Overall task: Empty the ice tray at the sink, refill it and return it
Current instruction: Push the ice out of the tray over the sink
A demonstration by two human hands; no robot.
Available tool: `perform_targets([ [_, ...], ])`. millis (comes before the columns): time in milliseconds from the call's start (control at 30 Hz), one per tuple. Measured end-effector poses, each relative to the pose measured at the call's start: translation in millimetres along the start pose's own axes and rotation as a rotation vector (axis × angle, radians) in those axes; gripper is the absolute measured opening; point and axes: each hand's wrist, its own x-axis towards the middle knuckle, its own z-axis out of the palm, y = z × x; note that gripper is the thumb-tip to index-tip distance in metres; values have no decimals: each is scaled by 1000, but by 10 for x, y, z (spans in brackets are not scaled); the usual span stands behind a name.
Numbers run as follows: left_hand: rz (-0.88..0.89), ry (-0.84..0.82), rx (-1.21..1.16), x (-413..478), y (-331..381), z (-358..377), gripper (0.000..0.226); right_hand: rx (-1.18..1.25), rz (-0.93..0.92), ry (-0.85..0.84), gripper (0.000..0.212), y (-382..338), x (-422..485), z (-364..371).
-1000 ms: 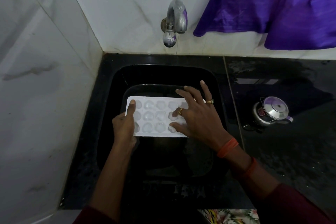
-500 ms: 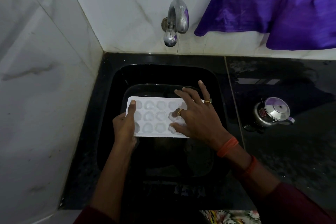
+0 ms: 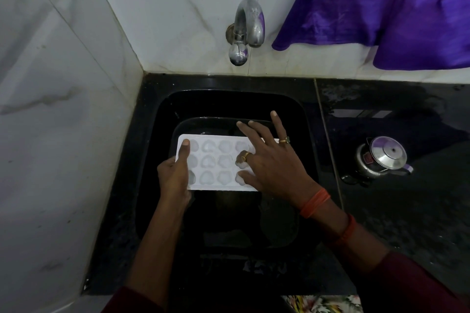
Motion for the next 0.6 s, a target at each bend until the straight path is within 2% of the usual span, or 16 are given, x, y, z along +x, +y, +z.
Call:
perform_targets([
  [167,3,5,-1,29,-2,-1,35,-22,3,-29,33,-21,40,-5],
  [367,21,14,11,68,2,-6,38,10,4,64,22,-24,90,1],
  [600,11,20,2,66,46,-13,36,42,-9,57,26,-35,121,0],
])
